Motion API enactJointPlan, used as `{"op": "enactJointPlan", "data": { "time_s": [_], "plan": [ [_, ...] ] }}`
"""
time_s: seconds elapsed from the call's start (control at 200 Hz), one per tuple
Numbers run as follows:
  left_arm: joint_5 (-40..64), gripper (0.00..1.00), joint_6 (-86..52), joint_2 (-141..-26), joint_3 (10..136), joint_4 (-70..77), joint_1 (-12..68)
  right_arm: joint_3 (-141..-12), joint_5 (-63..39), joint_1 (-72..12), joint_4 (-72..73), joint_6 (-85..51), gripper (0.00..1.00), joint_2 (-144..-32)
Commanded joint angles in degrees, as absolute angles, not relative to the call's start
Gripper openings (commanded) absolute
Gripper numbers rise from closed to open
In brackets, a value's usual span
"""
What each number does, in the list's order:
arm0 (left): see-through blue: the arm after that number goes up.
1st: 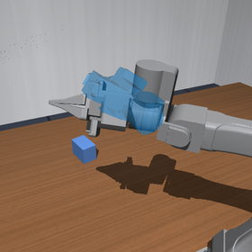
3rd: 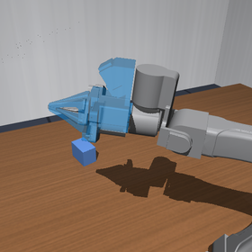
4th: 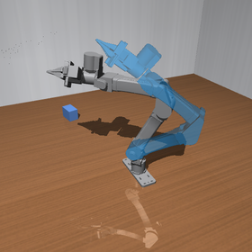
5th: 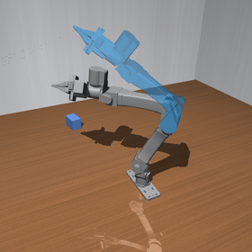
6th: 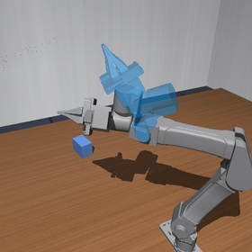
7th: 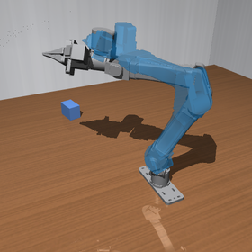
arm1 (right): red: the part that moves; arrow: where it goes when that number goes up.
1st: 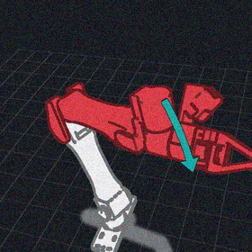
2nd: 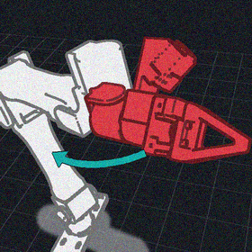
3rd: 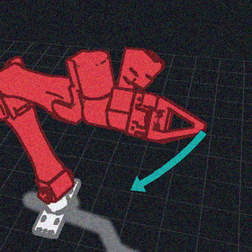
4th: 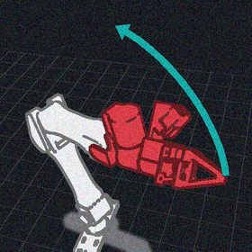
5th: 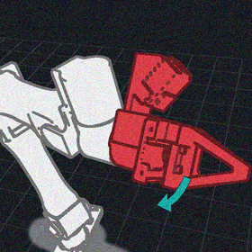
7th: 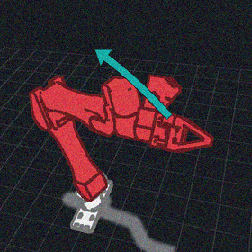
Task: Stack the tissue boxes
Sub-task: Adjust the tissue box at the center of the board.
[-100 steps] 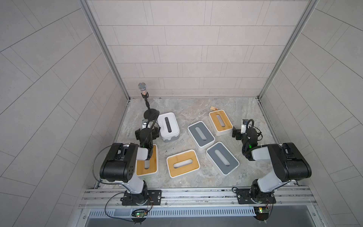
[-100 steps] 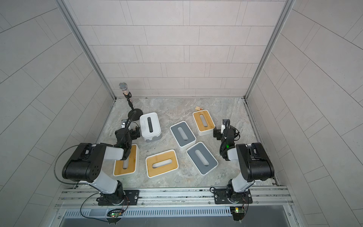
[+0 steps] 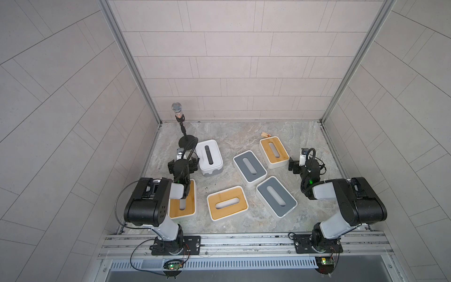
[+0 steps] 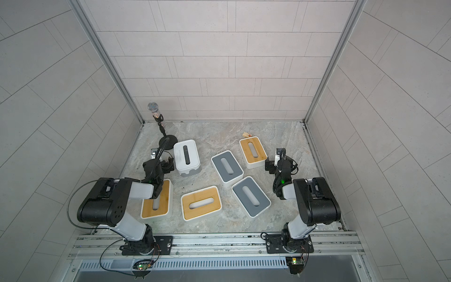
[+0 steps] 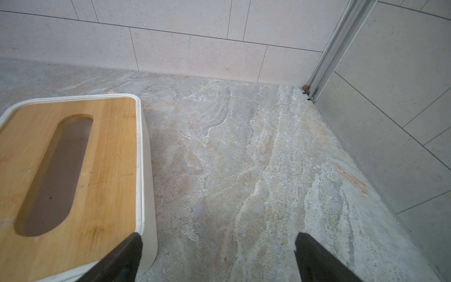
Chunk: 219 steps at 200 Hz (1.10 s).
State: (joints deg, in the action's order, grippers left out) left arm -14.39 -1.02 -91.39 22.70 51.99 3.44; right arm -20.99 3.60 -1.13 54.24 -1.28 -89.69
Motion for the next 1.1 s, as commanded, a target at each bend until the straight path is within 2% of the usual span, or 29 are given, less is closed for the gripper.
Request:
{"op": "enactJointPlan", "data": {
  "time_s": [0.0, 0.57, 0.756, 0.931, 1.021, 1.091],
  "plan": [
    [-14.3, 1.00, -0.7, -90.9, 22.8, 52.9, 3.4, -20.9, 3.8, -1.5, 55.4, -0.5, 0.99, -90.2],
    [-14.5, 1.00, -0.8, -90.7, 22.5, 53.2, 3.5, -20.7, 3.9, -1.4, 55.6, -0.5, 0.99, -90.2],
    [-16.7, 1.00, -1.8, -88.6, 18.1, 60.1, 3.5, -18.1, 6.7, -2.0, 57.0, -0.7, 0.99, -86.0],
    [-17.6, 1.00, -2.0, -81.7, 13.8, 61.1, 3.6, -19.9, 7.7, -2.0, 44.4, -2.2, 0.99, -76.3],
    [-17.1, 1.00, -2.3, -76.4, 14.3, 55.0, 3.6, -22.4, 9.2, -2.0, 36.8, -5.3, 0.99, -72.7],
    [-17.8, 1.00, -4.1, -71.5, 15.6, 47.7, 3.6, -24.7, 12.8, -1.9, 30.9, -12.8, 0.99, -70.6]
  ]
}}
